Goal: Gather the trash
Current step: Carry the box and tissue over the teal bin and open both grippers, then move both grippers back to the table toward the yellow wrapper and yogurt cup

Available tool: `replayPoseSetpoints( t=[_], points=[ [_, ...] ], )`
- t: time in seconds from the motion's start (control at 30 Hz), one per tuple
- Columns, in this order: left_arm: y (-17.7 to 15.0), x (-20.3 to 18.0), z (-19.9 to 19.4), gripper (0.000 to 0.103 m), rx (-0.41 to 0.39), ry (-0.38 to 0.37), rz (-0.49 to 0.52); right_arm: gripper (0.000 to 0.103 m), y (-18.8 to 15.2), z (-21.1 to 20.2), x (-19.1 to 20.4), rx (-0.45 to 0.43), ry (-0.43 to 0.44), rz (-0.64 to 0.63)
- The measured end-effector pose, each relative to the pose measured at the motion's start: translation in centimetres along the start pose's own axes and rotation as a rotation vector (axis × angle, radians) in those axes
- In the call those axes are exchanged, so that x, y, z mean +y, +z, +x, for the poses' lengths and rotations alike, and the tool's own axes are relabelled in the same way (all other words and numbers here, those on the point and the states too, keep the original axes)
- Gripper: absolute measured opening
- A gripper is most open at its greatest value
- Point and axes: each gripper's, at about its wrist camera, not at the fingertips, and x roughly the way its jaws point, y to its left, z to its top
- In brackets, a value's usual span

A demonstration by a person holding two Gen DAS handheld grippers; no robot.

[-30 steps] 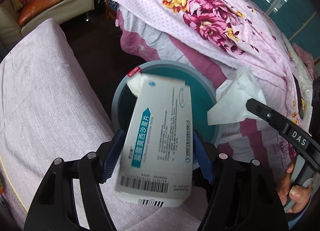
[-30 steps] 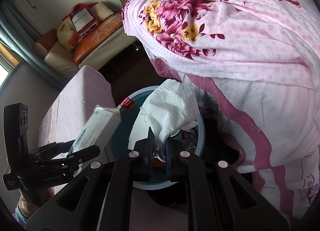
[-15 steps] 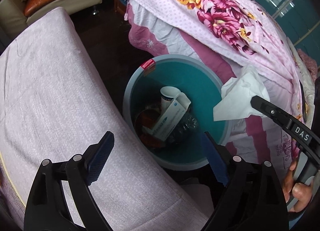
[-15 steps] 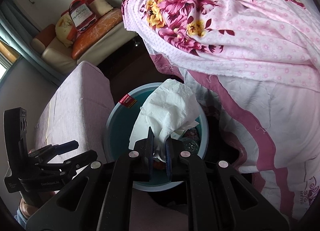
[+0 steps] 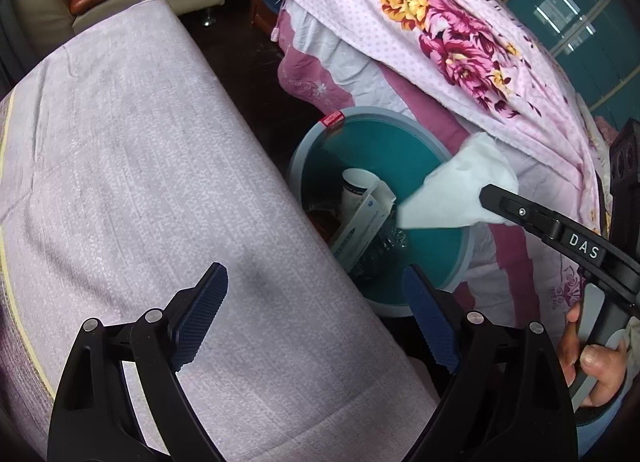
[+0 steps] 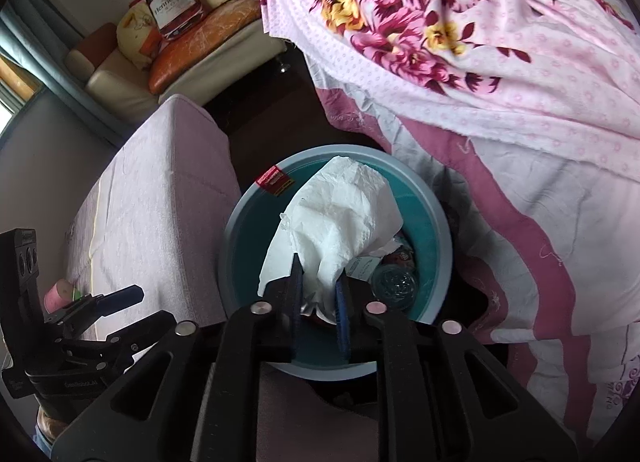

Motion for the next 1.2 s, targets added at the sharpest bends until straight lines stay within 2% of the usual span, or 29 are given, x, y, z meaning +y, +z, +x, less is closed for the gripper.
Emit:
replayPoseSetpoints(
  t=[0.03,0.1,0.2,0.3,0.33,0.4,0.93,1.2],
  points=[
    [-0.1,0.3,-0.1,0.089,-0.002,-0.002,-0.007,0.042,0.0,0.1,0.2,0.002,-0.002,-0.001],
    [-0.3,0.9,-0.4,0.089,-0.006,-0.010,-0.022,0.045,-0.2,0.4,0.6,0.009,-0.005,-0.004],
    [-0.6,1.6,-0.6,0.090,-0.006,-0.015,-0.039,0.060,-0.2,0.7,0.9,0.026,-0.009,0.015],
    [-0.9,2.1,-0.7,0.090,-0.008,-0.022,-0.053,0.063,-0.4,0.7,1.2,0.033,-0.015,0.025],
    [-0.9,2.3,-0.8,0.090,-0.008,-0.024,-0.056,0.069,-0.5,0.6,1.3,0.037,-0.018,0.031],
    [-1.2,2.6,-1.0,0.090,-0.010,-0.030,-0.063,0.074,-0.6,0.5,1.4,0.036,-0.022,0.036],
    [-3.5,5.6,-4.6,0.095,-0.055,-0.042,-0.118,0.076,-1.9,-0.9,6.3,0.048,-0.023,-0.041],
    [-5.9,8.8,-7.8,0.095,-0.100,0.003,-0.149,0.077,-2.8,-1.2,11.0,0.059,0.005,-0.126]
  ],
)
